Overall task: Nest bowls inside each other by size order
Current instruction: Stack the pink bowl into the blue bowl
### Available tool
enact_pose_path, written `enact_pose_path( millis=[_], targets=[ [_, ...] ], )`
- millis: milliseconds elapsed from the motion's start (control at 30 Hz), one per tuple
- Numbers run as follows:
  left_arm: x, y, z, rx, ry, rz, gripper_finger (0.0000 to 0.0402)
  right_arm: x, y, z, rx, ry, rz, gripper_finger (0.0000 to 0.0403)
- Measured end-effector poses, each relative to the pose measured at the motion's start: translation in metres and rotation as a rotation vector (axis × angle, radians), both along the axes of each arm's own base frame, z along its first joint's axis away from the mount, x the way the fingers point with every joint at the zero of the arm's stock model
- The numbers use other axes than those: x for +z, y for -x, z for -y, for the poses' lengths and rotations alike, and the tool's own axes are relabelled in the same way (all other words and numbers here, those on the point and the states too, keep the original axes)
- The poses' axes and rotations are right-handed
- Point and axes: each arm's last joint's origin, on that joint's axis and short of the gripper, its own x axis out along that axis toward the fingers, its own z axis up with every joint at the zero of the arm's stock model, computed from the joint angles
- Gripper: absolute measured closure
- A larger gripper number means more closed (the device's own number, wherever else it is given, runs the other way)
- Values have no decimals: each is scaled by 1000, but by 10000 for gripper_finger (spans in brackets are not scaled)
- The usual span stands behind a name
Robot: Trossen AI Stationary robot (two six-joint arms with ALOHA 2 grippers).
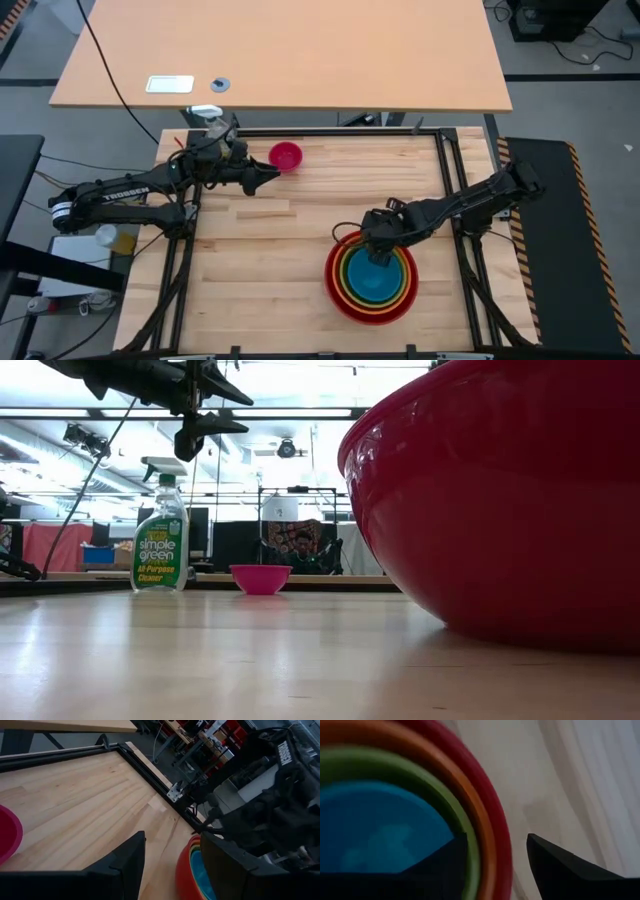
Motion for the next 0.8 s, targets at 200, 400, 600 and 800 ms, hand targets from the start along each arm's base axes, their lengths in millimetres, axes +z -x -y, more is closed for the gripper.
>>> enact_pose_path(
  millis=[200,400,600,800],
  targets=[
    [0,0,0,3,13,2,209,19,-15,23,-61,14,90,192],
    [-8,-4,0,31,92,-48,209,20,-22,67,-129,0,93,193],
    [-24,-12,2,39,186,-158,209,46,-8,115,-120,61,182,193],
    [-28,-17,2,255,272,-142,209,71,20,162,-127,90,259,193]
  ],
)
